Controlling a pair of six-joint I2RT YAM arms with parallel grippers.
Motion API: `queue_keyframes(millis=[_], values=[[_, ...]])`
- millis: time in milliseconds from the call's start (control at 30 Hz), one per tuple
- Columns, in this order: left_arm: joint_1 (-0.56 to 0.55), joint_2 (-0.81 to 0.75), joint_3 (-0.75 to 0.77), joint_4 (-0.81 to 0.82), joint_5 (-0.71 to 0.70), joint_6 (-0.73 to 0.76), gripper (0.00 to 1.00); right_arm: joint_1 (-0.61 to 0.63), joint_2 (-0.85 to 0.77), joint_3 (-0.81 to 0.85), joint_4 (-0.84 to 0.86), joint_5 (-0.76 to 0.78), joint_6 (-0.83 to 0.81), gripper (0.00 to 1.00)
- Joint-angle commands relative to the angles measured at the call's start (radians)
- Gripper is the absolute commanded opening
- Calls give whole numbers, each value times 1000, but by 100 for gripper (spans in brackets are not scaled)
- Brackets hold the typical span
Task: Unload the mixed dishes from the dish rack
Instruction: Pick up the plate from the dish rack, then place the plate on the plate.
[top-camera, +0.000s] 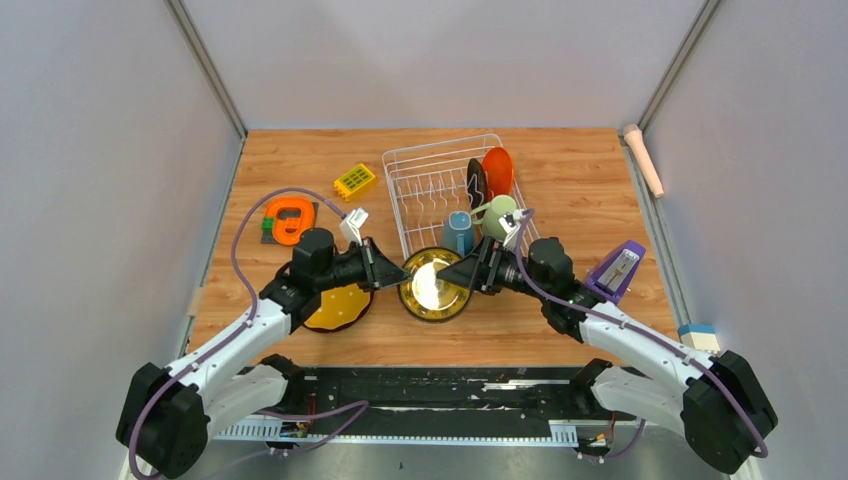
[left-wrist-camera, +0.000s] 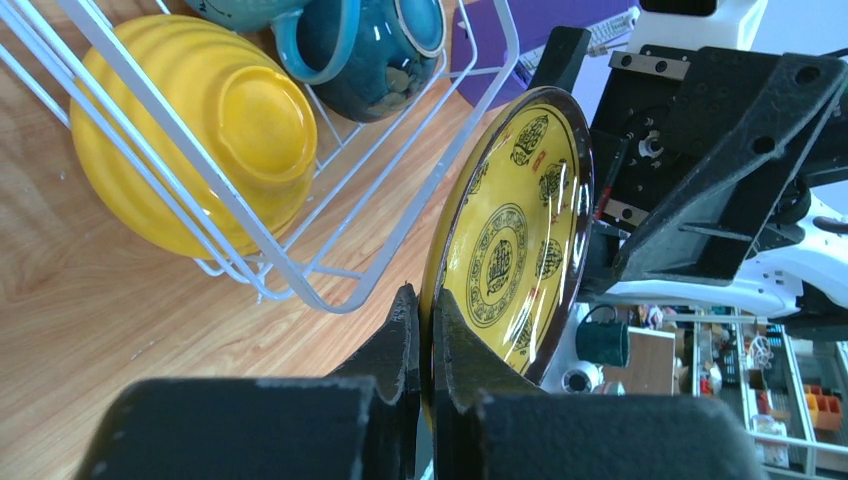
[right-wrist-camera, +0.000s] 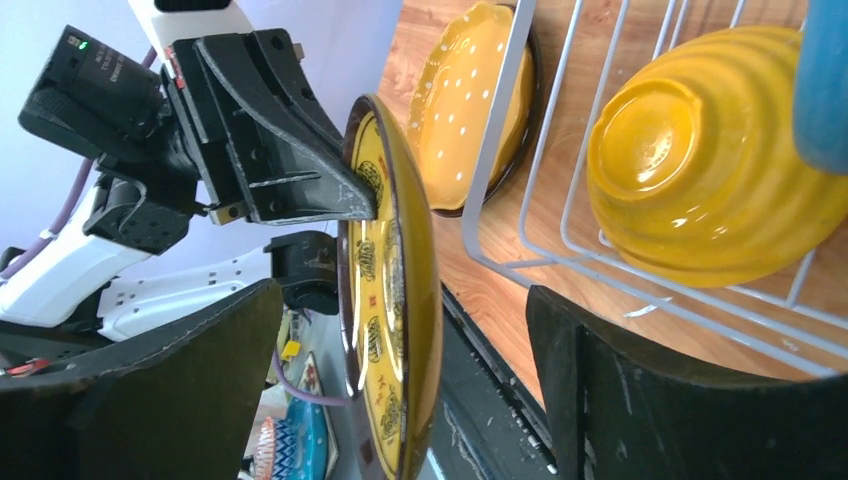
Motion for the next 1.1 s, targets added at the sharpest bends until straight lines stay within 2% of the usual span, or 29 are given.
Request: queue_keyframes(millis=[0, 133, 233, 367, 433, 567, 767, 867, 1067], values=[[-6, -38, -1, 54, -41, -35, 0, 3, -21, 58, -62, 75, -9, 99], [-6, -54, 15, 24, -57, -32, 0, 4, -41, 61, -127, 185, 3, 100], [-5, -83, 39, -71, -117, -11, 0, 4, -81, 48, -174, 251, 0, 100], [-5, -167, 91, -308, -309, 27, 0, 4, -148, 42, -243, 342, -14, 100], [-5, -210, 104, -416, -494, 14, 0, 4, -186, 26, -249, 352, -21, 100], [-3, -301, 131, -644, -743, -58, 0, 2, -240, 11, -250, 357, -56, 100], [-3, -470, 141, -915, -1012, -252, 0, 3, -317, -24, -249, 387, -36, 100], [-3, -543, 139, -1009, -1086, -310, 0, 3, -350, -31, -250, 388, -33, 100], [-3, -550, 141, -1141, -1194, -430, 0, 2, -376, -46, -250, 413, -15, 100]])
